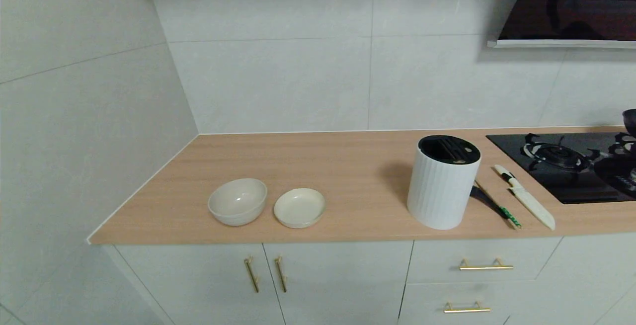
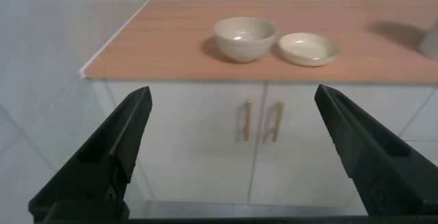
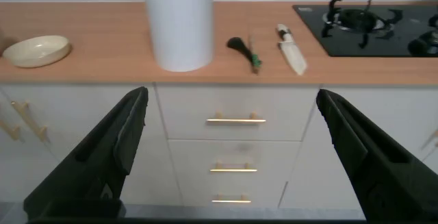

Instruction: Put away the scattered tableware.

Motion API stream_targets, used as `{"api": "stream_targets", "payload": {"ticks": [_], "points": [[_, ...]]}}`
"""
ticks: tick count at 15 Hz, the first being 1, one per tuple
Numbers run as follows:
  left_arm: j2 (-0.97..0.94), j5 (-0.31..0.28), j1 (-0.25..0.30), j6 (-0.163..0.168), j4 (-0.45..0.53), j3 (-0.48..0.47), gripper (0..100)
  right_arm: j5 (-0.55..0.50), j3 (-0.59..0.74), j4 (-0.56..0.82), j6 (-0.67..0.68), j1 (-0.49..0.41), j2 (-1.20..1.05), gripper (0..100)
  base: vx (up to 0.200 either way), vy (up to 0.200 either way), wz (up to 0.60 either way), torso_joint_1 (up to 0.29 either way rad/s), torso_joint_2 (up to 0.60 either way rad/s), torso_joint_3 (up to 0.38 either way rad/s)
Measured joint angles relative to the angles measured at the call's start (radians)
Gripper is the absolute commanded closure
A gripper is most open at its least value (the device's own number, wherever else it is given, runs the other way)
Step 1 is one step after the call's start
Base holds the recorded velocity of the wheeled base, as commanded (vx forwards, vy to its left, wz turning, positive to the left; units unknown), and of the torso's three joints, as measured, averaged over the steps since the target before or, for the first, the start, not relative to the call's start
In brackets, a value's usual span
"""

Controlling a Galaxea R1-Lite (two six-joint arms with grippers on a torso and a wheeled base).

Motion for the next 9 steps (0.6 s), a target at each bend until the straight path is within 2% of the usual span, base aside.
{"api": "stream_targets", "payload": {"ticks": [9], "points": [[0.000,0.000,0.000,0.000,0.000,0.000,0,0.000,0.000,0.000,0.000,0.000,0.000,0,0.000,0.200,0.00,0.001,0.00,0.002]]}}
